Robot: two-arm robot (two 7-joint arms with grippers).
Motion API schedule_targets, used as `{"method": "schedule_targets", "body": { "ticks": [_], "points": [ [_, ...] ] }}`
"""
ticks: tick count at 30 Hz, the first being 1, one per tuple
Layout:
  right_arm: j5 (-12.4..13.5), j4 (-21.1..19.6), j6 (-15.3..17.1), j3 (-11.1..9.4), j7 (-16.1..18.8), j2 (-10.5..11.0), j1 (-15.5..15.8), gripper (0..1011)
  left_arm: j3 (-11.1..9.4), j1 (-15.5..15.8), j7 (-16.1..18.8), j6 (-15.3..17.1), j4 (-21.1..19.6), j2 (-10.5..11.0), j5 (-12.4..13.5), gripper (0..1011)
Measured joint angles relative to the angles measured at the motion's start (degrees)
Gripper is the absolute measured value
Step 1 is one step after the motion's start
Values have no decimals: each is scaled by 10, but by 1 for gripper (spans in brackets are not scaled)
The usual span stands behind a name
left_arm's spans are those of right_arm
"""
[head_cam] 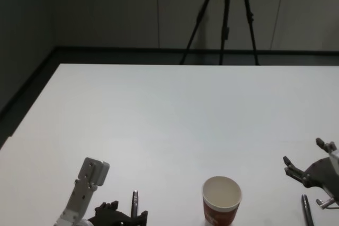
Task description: Place the pen into the pen holder.
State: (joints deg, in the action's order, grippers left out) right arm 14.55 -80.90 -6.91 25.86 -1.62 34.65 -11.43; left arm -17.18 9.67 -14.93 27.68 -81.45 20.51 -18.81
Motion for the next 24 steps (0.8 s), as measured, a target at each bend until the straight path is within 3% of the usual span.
{"method": "schedule_targets", "body": {
  "ticks": [24],
  "points": [
    [0, 0, 0, 0, 0, 0, 0, 1001, -5, 8, 9, 5, 28, -29, 35, 1001]
  ]
}}
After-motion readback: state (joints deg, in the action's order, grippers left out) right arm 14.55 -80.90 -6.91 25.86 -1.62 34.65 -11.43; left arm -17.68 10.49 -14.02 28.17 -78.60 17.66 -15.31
